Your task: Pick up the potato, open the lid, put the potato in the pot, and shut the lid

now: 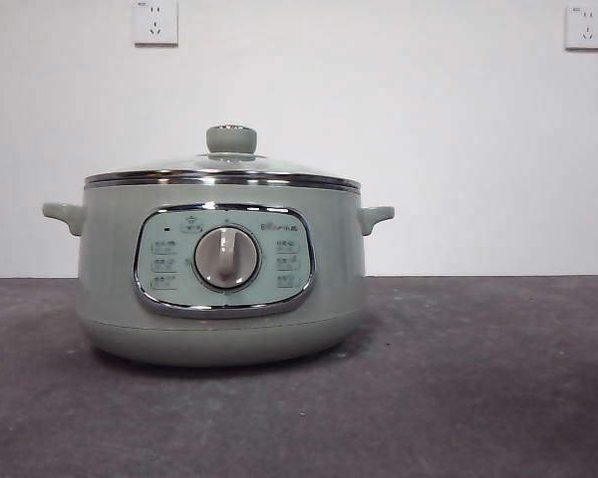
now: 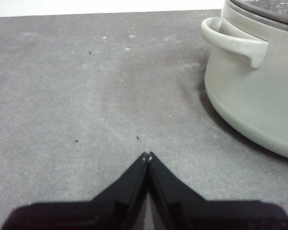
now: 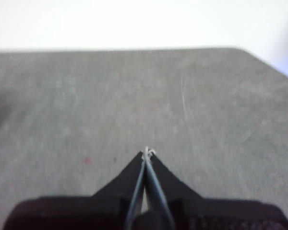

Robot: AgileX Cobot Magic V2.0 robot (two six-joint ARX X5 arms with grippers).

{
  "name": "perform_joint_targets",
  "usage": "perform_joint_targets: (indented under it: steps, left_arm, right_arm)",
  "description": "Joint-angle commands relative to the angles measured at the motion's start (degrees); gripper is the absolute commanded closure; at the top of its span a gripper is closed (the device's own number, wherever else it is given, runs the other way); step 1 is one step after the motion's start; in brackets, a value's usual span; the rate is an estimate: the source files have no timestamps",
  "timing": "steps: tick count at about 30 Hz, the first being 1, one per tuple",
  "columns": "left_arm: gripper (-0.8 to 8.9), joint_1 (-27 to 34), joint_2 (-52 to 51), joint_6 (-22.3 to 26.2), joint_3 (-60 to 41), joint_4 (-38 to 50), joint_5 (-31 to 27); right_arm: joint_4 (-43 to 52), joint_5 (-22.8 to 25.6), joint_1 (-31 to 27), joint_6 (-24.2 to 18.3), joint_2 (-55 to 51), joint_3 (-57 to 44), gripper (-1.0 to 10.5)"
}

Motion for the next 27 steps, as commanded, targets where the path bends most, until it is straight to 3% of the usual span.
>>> perform_joint_targets:
  steps: [1, 27]
  left_arm:
    - [8.16, 0.15, 0.02, 0.09, -0.61, 0.33, 0.24]
    - [8.16, 0.15, 0.02, 0.09, -0.61, 0.33, 0.24]
  right_arm:
    - [0.26, -0.04, -0.07, -5.38, -0.17, -0.61, 9.5]
    - [0.44, -0.17, -0.04, -6.1, -0.11, -0.61, 9.5]
